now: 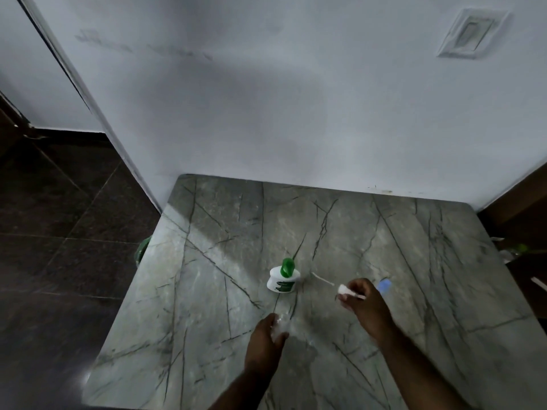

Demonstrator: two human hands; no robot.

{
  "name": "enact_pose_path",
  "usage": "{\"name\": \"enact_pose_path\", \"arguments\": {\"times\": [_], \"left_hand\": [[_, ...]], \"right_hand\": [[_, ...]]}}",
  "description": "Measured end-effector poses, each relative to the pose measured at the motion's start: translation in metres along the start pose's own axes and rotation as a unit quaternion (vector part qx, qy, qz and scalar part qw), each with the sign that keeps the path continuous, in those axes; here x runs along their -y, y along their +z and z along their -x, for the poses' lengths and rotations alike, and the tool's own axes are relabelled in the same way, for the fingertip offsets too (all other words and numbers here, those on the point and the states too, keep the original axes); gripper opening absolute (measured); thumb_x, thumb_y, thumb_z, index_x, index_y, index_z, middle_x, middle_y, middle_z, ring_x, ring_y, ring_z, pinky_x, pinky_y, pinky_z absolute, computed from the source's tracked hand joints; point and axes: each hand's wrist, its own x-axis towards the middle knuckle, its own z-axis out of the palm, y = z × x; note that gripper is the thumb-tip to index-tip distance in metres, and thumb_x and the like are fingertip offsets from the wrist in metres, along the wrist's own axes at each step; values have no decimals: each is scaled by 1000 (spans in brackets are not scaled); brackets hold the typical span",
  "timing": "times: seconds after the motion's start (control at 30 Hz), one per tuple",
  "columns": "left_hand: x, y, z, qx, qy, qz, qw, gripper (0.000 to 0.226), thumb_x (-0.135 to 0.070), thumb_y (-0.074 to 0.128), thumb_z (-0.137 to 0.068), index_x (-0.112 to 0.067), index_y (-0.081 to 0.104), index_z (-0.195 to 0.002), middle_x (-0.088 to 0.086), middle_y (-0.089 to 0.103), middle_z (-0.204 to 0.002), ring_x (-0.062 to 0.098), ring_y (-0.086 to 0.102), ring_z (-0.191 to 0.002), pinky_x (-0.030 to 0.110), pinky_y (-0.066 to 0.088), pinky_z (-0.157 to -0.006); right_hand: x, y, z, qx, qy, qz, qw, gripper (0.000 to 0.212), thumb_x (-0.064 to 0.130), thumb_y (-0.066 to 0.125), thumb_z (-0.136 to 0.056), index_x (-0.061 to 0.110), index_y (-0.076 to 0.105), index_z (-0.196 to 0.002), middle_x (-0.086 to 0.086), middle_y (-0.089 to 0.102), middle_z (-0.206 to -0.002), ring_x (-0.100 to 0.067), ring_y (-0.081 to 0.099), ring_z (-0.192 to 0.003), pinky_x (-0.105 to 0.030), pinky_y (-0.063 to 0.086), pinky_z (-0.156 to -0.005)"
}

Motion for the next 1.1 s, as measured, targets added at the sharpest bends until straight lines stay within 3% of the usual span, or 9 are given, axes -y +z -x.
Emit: {"name": "enact_pose_path", "arguments": {"times": [0.1,0.23,0.5,0.7,0.9,1.0,1.1], "left_hand": [[1,3,0,7,-1,2,1000,58,-35,72,-85,-21,52,-137,-5,58,-133,10,57,-115,30,49,-102],[4,4,-2,5,-14,14,1000,56,-32,73,-84,-17,54,-135,-3,62,-128,13,59,-114,34,49,-102],[9,5,-8,-3,1,7,1000,42,-37,68,-85,-21,61,-123,-5,67,-113,13,64,-102,36,54,-92],[5,5,-7,-8,-14,23,1000,53,-31,74,-82,-21,56,-131,-10,61,-121,11,60,-108,30,51,-97],[-3,5,-4,-9,-17,32,999,57,-31,73,-85,-19,53,-137,-5,60,-131,11,58,-114,32,50,-103],[-9,2,-4,-17,-13,33,999,56,-29,74,-85,-18,54,-136,-3,61,-131,12,58,-113,31,49,-102],[-18,-2,-2,-32,-12,41,999,56,-30,75,-83,-19,55,-134,-3,62,-129,12,59,-108,26,50,-96]], "right_hand": [[-36,22,3,-114,3,59,992,20,22,75,-83,13,58,-87,-5,66,-84,-26,64,-82,-37,51,-71],[-68,53,3,-176,14,142,974,14,25,69,-87,17,57,-89,-6,66,-84,-30,64,-80,-34,49,-65],[-96,72,-7,-204,57,252,944,15,32,65,-87,20,62,-95,-5,68,-97,-30,62,-93,-39,47,-79],[-96,69,-10,-196,44,281,938,23,38,68,-84,21,59,-97,-3,62,-100,-27,59,-94,-39,47,-80],[-95,64,-7,-168,27,295,940,44,43,67,-83,21,51,-118,-5,58,-117,-27,57,-105,-42,46,-86],[-79,62,-5,-177,0,282,943,49,39,67,-85,20,48,-127,-8,55,-129,-29,57,-113,-47,47,-92],[-43,66,-4,-182,-82,243,949,41,33,65,-88,21,51,-124,-4,57,-125,-21,62,-101,-41,55,-82]]}}
